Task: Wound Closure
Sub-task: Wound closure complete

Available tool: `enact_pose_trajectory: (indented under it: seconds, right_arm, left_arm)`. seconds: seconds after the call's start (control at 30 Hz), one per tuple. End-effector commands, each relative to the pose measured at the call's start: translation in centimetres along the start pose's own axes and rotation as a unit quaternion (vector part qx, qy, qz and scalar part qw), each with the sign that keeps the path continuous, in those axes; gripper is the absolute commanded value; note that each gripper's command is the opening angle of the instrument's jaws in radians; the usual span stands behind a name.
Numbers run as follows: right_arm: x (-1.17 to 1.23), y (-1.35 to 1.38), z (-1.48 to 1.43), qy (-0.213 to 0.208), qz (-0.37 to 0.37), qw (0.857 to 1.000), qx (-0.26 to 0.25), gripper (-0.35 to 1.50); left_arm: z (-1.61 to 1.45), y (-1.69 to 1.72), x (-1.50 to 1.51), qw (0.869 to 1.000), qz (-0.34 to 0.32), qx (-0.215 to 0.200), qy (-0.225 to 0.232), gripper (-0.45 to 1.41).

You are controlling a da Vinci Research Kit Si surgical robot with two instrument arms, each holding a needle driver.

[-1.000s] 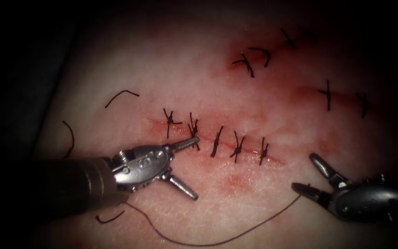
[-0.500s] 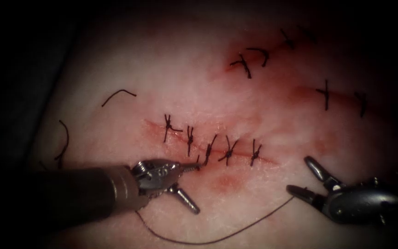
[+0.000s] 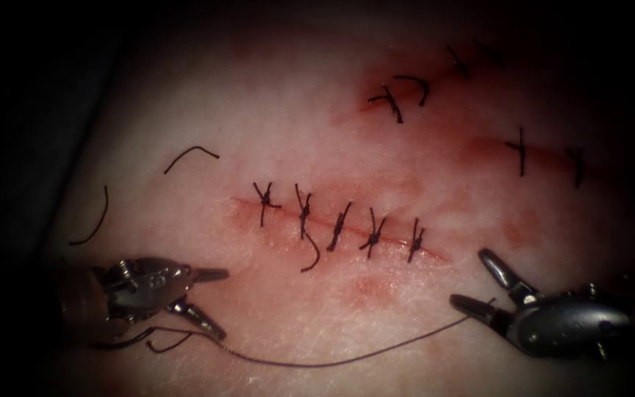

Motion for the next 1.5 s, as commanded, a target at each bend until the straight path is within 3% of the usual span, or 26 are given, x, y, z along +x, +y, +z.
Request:
enact_pose_trajectory:
  seconds: [0.03,0.17,0.3,0.5,0.87,1.2,1.5]
  right_arm:
    - [-0.01,-0.05,0.05,0.0,0.002,1.0,0.002,1.25]
    - [0.06,0.07,0.06,-0.013,0.042,0.999,0.022,1.33]
    - [0.17,0.24,0.05,-0.02,0.068,0.997,0.036,1.35]
    - [0.36,0.56,0.03,-0.011,0.153,0.984,0.094,1.36]
    - [0.57,0.84,0.11,0.002,0.174,0.968,0.18,1.4]
    - [0.69,1.03,0.1,-0.003,0.175,0.965,0.196,1.4]
    - [0.78,1.12,0.14,-0.001,0.158,0.968,0.196,1.4]
  left_arm:
    - [0.1,-0.01,0.05,1.0,0.008,0.0,0.018,0.42]
    - [0.15,-0.01,0.34,0.992,0.079,0.02,0.097,-0.06]
    - [0.17,-0.08,0.53,0.985,0.102,0.021,0.138,-0.1]
    - [-0.06,-0.1,0.78,0.977,0.098,0.037,0.187,0.69]
    - [-0.59,0.11,1.03,0.964,0.171,0.067,0.194,0.68]
    - [-0.68,0.08,1.02,0.963,0.177,0.061,0.195,0.46]
    - [-0.68,0.07,1.02,0.963,0.179,0.059,0.193,0.46]
